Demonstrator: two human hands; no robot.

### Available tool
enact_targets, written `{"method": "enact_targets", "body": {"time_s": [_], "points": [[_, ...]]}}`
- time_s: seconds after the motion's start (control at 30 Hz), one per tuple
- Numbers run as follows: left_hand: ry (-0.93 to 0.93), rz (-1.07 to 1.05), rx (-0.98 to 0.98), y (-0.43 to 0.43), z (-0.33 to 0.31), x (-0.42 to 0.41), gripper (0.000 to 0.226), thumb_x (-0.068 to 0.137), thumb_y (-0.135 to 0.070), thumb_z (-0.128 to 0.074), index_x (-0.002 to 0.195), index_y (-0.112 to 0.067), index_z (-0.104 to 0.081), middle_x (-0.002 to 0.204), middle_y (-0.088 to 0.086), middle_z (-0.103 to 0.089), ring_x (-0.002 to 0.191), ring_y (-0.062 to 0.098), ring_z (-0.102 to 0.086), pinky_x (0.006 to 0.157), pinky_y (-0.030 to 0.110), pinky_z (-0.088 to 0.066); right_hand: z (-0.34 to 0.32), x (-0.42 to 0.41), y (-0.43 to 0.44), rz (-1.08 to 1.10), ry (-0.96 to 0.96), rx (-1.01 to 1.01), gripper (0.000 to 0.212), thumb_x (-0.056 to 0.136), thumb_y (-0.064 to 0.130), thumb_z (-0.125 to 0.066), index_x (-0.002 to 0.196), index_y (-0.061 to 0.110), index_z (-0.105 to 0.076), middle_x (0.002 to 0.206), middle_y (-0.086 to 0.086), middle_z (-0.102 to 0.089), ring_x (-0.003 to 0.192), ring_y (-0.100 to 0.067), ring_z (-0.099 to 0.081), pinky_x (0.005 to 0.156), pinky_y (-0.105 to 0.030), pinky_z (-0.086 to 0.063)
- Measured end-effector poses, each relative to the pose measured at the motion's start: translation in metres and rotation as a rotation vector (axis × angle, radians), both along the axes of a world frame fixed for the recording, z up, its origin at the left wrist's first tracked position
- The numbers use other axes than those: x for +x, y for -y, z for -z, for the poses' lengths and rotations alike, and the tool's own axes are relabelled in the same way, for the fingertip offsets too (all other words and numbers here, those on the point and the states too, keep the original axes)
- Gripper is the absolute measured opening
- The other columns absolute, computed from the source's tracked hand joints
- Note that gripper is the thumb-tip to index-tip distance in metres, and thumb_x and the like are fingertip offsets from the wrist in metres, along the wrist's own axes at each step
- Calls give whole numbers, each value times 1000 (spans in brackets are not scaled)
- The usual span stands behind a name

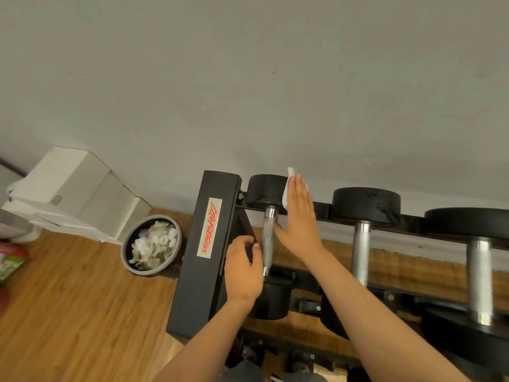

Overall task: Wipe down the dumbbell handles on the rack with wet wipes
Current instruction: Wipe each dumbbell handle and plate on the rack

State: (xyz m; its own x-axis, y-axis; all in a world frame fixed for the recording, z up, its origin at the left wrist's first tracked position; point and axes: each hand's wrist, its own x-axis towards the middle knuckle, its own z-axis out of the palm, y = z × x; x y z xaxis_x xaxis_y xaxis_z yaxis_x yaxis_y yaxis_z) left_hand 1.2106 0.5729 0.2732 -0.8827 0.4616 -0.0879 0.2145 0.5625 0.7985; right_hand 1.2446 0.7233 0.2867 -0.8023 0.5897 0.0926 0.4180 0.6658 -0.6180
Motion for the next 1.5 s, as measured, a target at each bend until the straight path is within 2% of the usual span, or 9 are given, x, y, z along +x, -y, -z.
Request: {"method": "enact_targets", "body": {"time_s": [0.23, 0.47, 0.57, 0.7, 0.83, 1.07, 1.23, 1.4, 1.5], "points": [[8, 19, 11, -1, 1, 0, 8, 98, -24, -53, 105, -29, -54, 99, -14, -55, 94, 0, -56, 73, 8, -40, 3, -2, -9, 87, -71, -365, 110, 88, 6, -66, 150, 28, 21, 161, 10, 19, 145, -10, 14, 122, -41, -1], [16, 38, 21, 1, 2, -2, 9, 98, -21, -54, 102, -30, -54, 98, -14, -57, 91, -1, -57, 75, 3, -42, 16, 12, 1, 63, -148, -544, 109, 90, -9, -52, 141, 48, 25, 158, 17, 19, 148, -11, 6, 120, -37, -7], [28, 28, 23, 1, 4, -3, 7, 98, -23, -53, 103, -27, -55, 98, -13, -58, 90, 1, -58, 74, 5, -43, 13, 2, -13, 97, -154, -659, 110, 88, -15, -50, 148, 43, 21, 162, 9, 13, 147, -9, 2, 120, -35, -11], [36, 26, 25, 0, 6, -4, 7, 98, -23, -53, 104, -26, -56, 97, -11, -59, 88, 3, -59, 71, 12, -46, 31, 9, 2, 88, -203, -681, 116, 84, -17, -56, 151, 40, 20, 163, 8, 11, 148, -6, 0, 113, -11, -17], [44, 13, 33, 1, 8, -4, 8, 98, -21, -54, 103, -26, -57, 94, -10, -60, 84, 4, -60, 70, 16, -48, 29, 3, -3, 148, -202, -722, 104, 86, -13, -57, 155, 30, 9, 163, -2, -8, 148, -15, -16, 119, -29, -20], [50, 16, 35, 2, 10, -5, 7, 98, -21, -54, 103, -25, -57, 92, -7, -61, 80, 6, -61, 67, 16, -47, 36, 12, 0, 140, -155, -781, 105, 87, -8, -60, 154, 34, 10, 159, 0, -18, 137, -7, -30, 91, -2, -37], [60, 22, 29, 2, 9, -5, 7, 97, -22, -54, 102, -26, -57, 93, -8, -61, 82, 5, -61, 69, 16, -47, 14, 1, -9, 165, -223, -907, 104, 88, 2, -67, 154, 31, 7, 160, -2, -15, 146, -18, -20, 107, -21, -26], [42, 21, 39, 3, 9, -6, 7, 97, -22, -54, 103, -26, -57, 93, -8, -62, 84, 3, -61, 70, 12, -47, 16, 15, 21, 129, -271, -712, 107, 90, 23, -69, 152, 38, 17, 163, 13, 10, 148, -9, 1, 120, -37, -11], [41, 24, 27, 2, 9, -6, 7, 97, -23, -54, 103, -25, -57, 94, -9, -62, 84, 3, -61, 70, 11, -46, 11, 1, 11, 150, -273, -625, 104, 91, 29, -66, 152, 36, 18, 161, 15, 16, 145, -2, 6, 119, -34, -8]]}}
